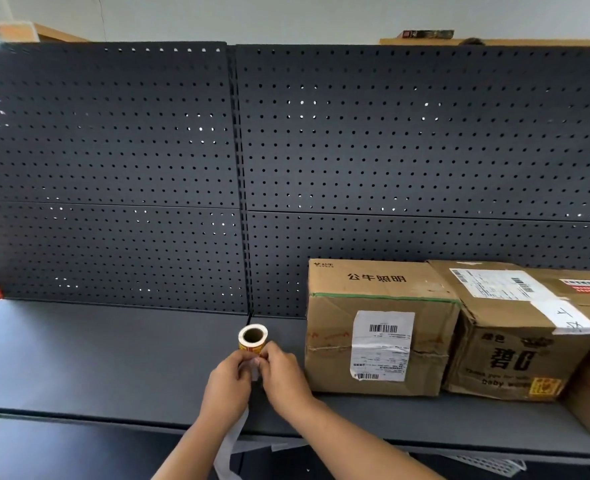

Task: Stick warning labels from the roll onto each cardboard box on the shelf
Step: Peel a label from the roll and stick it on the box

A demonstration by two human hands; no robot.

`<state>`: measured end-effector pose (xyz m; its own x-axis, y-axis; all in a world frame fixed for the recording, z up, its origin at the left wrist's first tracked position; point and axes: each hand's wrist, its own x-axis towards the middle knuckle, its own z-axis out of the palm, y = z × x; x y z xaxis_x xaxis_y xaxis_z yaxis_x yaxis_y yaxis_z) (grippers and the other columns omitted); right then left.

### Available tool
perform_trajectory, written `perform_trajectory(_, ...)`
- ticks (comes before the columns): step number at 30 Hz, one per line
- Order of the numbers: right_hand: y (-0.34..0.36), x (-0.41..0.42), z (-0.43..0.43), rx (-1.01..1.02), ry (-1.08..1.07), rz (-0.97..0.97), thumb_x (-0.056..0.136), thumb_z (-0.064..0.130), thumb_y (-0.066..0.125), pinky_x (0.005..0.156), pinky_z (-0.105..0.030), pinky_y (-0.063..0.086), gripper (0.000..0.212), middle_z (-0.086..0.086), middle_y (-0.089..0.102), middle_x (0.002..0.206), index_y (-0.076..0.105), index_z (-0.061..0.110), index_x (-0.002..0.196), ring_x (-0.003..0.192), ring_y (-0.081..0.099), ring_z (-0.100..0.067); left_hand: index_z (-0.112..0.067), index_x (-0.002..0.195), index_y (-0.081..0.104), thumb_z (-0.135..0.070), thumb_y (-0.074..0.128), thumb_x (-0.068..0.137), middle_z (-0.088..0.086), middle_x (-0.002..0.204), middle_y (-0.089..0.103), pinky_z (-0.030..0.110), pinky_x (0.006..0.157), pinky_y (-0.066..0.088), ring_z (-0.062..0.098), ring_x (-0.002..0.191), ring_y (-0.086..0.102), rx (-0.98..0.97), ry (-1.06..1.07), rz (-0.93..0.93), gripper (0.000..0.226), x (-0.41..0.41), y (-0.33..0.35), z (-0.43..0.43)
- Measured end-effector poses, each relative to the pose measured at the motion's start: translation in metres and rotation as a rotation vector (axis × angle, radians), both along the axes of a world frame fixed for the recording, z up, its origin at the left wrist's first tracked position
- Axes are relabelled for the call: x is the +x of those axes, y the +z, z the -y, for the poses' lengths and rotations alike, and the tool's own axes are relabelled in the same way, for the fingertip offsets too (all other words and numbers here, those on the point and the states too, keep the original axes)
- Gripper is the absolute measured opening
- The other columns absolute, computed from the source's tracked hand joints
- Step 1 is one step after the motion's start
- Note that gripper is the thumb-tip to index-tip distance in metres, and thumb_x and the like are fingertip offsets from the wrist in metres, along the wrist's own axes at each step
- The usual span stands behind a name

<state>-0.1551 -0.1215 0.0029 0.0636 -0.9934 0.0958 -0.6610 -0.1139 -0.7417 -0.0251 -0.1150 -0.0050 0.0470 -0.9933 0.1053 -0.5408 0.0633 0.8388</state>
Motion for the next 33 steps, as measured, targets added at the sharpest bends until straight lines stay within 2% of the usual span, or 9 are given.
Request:
perform_trajectory(3,0.001,0.0,0.001,0.005,0.001,0.047,0.105,0.022,0.05,0.07,-0.034,0.046,0.013,-0.002,0.065,0.091,0.062,0.017,0.108,0.082,0.059,-0.02,-0.032,0.098,0.07,-0.005,0.054,0.1,-0.008,0.088,0.074,0.024,0.071,0.051,0.007,0.087,0.067,0.012,-0.002,0.025,0.031,0.001,0.001,0.0)
perform_trajectory(8,-0.003,-0.001,0.004,0.039,-0.005,0.117,0.102,0.023,0.055,0.071,-0.043,0.055,0.015,-0.005,0.071,0.083,0.059,0.017,0.089,0.076,0.068,-0.025,-0.032,0.091,0.071,-0.017,0.06,0.101,-0.005,0.081,0.074,0.026,0.067,0.049,0.008,0.081,0.068,0.036,0.026,0.012,0.021,0.003,0.001,0.0)
perform_trajectory(14,-0.004,-0.004,0.001,0.048,-0.013,0.17,0.104,0.016,0.051,0.066,-0.039,0.052,0.019,0.005,0.062,0.07,0.056,0.02,0.085,0.063,0.058,-0.012,-0.034,0.089,0.071,-0.013,0.062,0.101,-0.006,0.08,0.075,0.023,0.066,0.048,0.007,0.083,0.068,0.011,-0.006,-0.009,0.026,0.005,0.003,0.0)
perform_trajectory(19,-0.003,0.001,0.002,0.064,-0.065,0.16,0.102,0.022,0.053,0.067,-0.037,0.053,0.016,0.002,0.067,0.079,0.059,0.016,0.089,0.072,0.066,-0.018,-0.034,0.092,0.072,-0.021,0.063,0.1,-0.007,0.083,0.076,0.03,0.073,0.054,0.007,0.084,0.069,0.026,0.03,-0.012,0.018,0.006,0.001,0.004)
perform_trajectory(22,-0.002,0.002,0.003,0.072,-0.117,0.144,0.101,0.023,0.052,0.07,-0.042,0.059,0.015,-0.003,0.071,0.085,0.06,0.017,0.09,0.076,0.07,-0.022,-0.03,0.096,0.072,-0.023,0.061,0.1,-0.007,0.087,0.075,0.031,0.072,0.054,0.008,0.085,0.067,0.047,0.084,-0.004,0.014,0.008,-0.002,0.005)
perform_trajectory(24,-0.001,0.003,0.0,0.085,-0.148,0.14,0.101,0.022,0.051,0.063,-0.038,0.06,0.017,-0.005,0.071,0.083,0.06,0.017,0.088,0.068,0.07,-0.021,-0.027,0.1,0.073,-0.022,0.061,0.1,-0.007,0.09,0.074,0.028,0.071,0.052,0.008,0.086,0.067,0.065,0.106,-0.004,0.013,0.008,-0.004,0.007)
perform_trajectory(27,0.0,0.006,-0.004,0.097,-0.2,0.169,0.102,0.018,0.049,0.044,-0.029,0.053,0.019,-0.008,0.072,0.078,0.059,0.016,0.085,0.046,0.062,-0.014,-0.023,0.103,0.076,-0.018,0.06,0.101,-0.005,0.088,0.075,0.03,0.072,0.053,0.011,0.085,0.068,0.086,0.12,-0.046,0.016,0.006,-0.006,0.013)
perform_trajectory(30,-0.002,0.01,-0.007,0.09,-0.25,0.205,0.101,0.016,0.046,0.039,-0.031,0.051,0.021,-0.01,0.072,0.069,0.058,0.015,0.084,0.038,0.055,-0.013,-0.025,0.1,0.077,-0.013,0.058,0.101,-0.004,0.085,0.076,0.034,0.075,0.056,0.014,0.085,0.069,0.095,0.132,-0.084,0.022,0.005,-0.004,0.017)
perform_trajectory(33,0.0,0.009,-0.012,0.102,-0.27,0.244,0.101,0.013,0.044,0.036,-0.03,0.047,0.02,-0.012,0.072,0.065,0.058,0.012,0.086,0.036,0.053,-0.013,-0.022,0.1,0.079,-0.009,0.057,0.1,-0.006,0.087,0.076,0.027,0.07,0.051,0.011,0.085,0.068,0.107,0.125,-0.074,0.025,0.003,-0.005,0.021)
